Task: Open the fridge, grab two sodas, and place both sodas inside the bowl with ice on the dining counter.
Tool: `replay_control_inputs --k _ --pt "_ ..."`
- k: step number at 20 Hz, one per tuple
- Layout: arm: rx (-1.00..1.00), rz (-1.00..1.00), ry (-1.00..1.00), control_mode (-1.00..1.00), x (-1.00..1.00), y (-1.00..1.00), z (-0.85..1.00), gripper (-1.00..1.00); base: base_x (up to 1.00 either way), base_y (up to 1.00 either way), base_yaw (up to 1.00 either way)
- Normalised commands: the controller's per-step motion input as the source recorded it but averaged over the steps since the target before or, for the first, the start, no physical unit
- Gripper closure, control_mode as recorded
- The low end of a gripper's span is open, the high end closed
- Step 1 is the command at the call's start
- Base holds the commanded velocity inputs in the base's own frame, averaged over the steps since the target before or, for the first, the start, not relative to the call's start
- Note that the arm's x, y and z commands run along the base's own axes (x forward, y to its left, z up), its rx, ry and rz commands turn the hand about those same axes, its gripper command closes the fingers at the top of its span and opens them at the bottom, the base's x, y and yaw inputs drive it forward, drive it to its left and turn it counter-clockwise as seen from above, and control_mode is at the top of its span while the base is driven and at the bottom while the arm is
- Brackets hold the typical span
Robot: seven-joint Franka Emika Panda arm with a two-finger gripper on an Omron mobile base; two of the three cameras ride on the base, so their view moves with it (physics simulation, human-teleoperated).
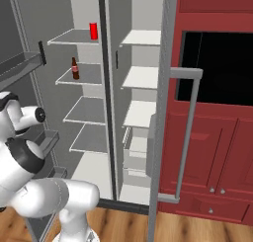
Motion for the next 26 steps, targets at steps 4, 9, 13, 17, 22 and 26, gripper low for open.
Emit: replay_control_inputs --k 4,9,13,17,22,26 --pt "0.0 -0.05 0.0 -1.0 -0.37 -0.11 0.0 -1.0 0.0 0.0 0.0" --pt "0.0 -0.08 -0.03 -1.0 -0.53 -0.56 0.04 -1.0 0.0 0.0 0.0" --pt "-0.01 -0.14 -0.08 -1.0 -0.56 -0.72 0.21 -1.0 0.0 0.0 0.0" --pt "-0.09 -0.19 -0.04 -1.0 -0.52 -0.69 0.33 -1.0 0.0 0.0 0.0" --pt "-0.23 -0.24 0.0 -1.0 -0.5 -0.55 0.32 -1.0 0.0 0.0 0.0" --pt "-0.26 -0.23 0.0 -1.0 -0.42 -0.55 0.42 -1.0 0.0 0.0 0.0"
